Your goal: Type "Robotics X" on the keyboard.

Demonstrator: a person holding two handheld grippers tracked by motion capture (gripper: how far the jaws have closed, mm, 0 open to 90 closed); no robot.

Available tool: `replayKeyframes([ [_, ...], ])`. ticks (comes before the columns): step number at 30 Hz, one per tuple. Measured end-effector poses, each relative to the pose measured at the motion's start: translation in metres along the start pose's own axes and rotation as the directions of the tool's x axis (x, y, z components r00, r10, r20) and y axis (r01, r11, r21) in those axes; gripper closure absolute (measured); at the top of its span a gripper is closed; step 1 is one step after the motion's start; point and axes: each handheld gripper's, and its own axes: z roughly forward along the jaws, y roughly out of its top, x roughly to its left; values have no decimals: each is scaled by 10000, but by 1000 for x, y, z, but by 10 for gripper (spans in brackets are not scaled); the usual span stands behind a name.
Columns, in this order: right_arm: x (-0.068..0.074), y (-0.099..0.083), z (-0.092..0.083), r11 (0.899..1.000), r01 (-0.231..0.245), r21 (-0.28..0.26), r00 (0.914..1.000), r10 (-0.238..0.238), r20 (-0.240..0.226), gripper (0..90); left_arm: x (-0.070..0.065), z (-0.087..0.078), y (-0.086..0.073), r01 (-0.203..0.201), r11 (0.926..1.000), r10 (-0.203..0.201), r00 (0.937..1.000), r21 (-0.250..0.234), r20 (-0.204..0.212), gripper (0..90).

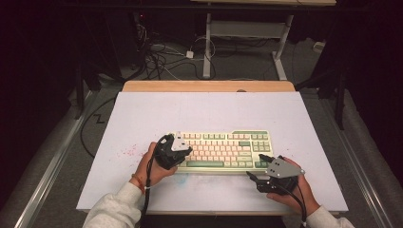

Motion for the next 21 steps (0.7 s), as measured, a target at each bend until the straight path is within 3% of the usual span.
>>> replayKeyframes([
  [21, 1, 0, 1, 10000, 20, 36, 10000, -20, -54, 296, 11, 4, -2, 295, 9993, -293, 9995, 225, -76, 847],
])
